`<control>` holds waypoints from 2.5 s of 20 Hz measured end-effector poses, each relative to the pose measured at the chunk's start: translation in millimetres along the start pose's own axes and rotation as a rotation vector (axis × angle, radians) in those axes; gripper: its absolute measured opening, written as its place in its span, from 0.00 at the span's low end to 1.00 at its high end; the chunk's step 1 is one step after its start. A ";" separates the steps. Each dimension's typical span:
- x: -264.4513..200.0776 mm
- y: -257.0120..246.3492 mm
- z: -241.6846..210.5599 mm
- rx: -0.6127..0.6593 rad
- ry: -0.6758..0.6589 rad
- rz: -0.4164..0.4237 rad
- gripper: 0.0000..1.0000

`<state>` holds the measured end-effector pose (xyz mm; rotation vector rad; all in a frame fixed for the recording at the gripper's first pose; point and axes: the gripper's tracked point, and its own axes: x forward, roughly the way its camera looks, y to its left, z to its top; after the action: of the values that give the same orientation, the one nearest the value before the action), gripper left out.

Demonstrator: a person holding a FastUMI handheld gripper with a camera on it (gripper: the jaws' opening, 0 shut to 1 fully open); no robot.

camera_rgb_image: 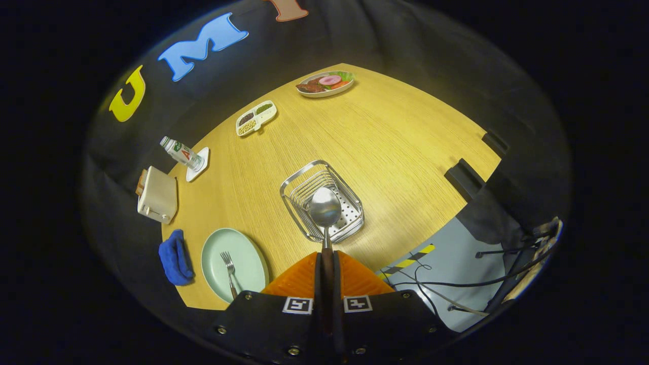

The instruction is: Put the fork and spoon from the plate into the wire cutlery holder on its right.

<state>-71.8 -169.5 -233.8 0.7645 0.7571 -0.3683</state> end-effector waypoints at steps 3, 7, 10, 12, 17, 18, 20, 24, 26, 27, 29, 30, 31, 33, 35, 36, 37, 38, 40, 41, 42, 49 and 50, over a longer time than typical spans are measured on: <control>-1.8 0.3 4.9 0.002 -0.023 -0.001 0.08; -8.2 2.0 24.6 -0.008 -0.111 0.006 0.20; -11.8 1.2 30.8 -0.042 -0.154 -0.011 0.29; -12.9 -2.0 37.0 -0.068 -0.178 -0.037 0.37; -29.0 8.1 58.9 -0.156 -0.296 -0.049 0.39; -35.4 12.3 68.8 -0.184 -0.343 -0.050 0.39; -53.7 22.4 90.2 -0.240 -0.458 -0.050 0.39; -87.8 46.0 116.8 -0.338 -0.642 -0.038 0.38; -96.7 54.1 121.6 -0.372 -0.689 -0.039 0.39; -98.9 63.5 124.7 -0.380 -0.707 -0.004 0.38; -99.5 74.8 120.3 -0.383 -0.696 0.031 0.60; -96.5 76.2 119.6 -0.384 -0.689 0.040 0.62; -95.1 80.6 119.6 -0.385 -0.685 0.054 0.62; -90.6 88.9 116.7 -0.388 -0.668 0.078 0.62; -88.0 99.0 114.4 -0.397 -0.654 0.101 0.62; -83.9 104.8 112.8 -0.405 -0.645 0.113 0.62; -80.6 112.7 108.0 -0.419 -0.629 0.132 0.62; -76.3 121.9 102.0 -0.432 -0.611 0.150 0.62; -68.8 139.5 89.9 -0.463 -0.577 0.187 0.62; -65.0 147.8 84.1 -0.484 -0.560 0.202 0.62; -60.9 157.2 76.8 -0.503 -0.541 0.220 0.62; -20.5 203.3 11.9 -0.610 -0.335 0.327 0.62; -12.2 206.4 -0.4 -0.612 -0.291 0.337 0.62</control>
<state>33.9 -29.0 -124.9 0.2396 0.4157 0.0654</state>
